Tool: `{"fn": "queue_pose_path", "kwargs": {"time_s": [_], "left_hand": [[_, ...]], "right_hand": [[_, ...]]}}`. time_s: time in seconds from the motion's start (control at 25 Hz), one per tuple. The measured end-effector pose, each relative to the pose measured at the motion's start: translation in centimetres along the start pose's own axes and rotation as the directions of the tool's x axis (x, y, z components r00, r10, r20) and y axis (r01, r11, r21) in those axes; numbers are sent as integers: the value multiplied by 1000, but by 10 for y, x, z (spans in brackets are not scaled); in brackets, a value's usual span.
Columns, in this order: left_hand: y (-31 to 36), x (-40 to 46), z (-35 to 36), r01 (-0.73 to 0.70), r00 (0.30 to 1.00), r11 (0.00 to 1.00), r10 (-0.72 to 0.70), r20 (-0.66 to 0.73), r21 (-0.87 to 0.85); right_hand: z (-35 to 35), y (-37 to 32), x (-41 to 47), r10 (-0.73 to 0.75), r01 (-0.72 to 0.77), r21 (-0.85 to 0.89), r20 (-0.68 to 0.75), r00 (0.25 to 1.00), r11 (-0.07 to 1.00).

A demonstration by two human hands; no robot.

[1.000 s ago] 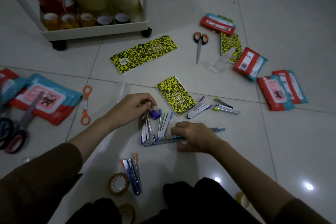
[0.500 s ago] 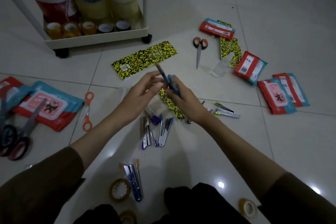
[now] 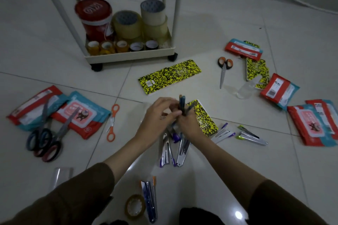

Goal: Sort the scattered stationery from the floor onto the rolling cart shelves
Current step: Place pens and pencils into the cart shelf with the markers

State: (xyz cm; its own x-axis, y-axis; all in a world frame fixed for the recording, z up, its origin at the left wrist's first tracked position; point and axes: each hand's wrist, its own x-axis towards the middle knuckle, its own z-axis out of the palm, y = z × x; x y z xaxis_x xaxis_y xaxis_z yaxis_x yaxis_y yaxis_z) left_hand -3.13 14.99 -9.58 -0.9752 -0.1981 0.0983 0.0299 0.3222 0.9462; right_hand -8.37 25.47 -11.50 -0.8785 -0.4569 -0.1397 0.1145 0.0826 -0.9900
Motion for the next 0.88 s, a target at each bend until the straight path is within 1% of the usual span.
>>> {"fn": "queue_pose_path", "kwargs": {"time_s": [0.04,0.12,0.2,0.28,0.32,0.4,0.48,0.6,0.68,0.72,0.8,0.88], "left_hand": [[-3,-2,1,9,999,999,-10,32,46],[-3,0,1,-9,999,991,1,55,133],[4,10,-5,7,1000,992,-4,-24,126],[12,23,-23,44,992,998,-38,-117,50],[15,29,-33,60,987,998,-55,-154,28],[19,40,-53,97,975,995,-98,-200,-16],[24,47,-71,122,969,987,-141,-203,-103],[36,58,-94,132,980,970,-158,-118,-202],[51,68,-108,81,990,964,-108,-95,-253],[61,76,-114,28,992,972,-56,-114,-234],[84,94,-126,-57,984,985,28,-176,-160],[111,115,-145,-88,965,982,42,-258,-168]], "right_hand": [[0,5,-2,13,-14,23,45,999,1000],[1,4,0,-3,5,-20,109,994,1000],[5,-7,9,-26,46,-141,139,990,989],[14,-24,25,-43,85,-270,155,987,959],[19,-32,31,-52,103,-291,177,983,951],[32,-48,41,-67,122,-215,247,967,969],[41,-60,47,-52,106,-141,344,938,984],[47,-83,57,-5,59,-102,466,885,993],[52,-106,67,-33,70,-56,496,868,996],[56,-120,73,-56,91,-45,506,861,995],[64,-150,84,-117,163,-49,501,858,985],[68,-177,92,-224,284,-64,460,859,957]]}}
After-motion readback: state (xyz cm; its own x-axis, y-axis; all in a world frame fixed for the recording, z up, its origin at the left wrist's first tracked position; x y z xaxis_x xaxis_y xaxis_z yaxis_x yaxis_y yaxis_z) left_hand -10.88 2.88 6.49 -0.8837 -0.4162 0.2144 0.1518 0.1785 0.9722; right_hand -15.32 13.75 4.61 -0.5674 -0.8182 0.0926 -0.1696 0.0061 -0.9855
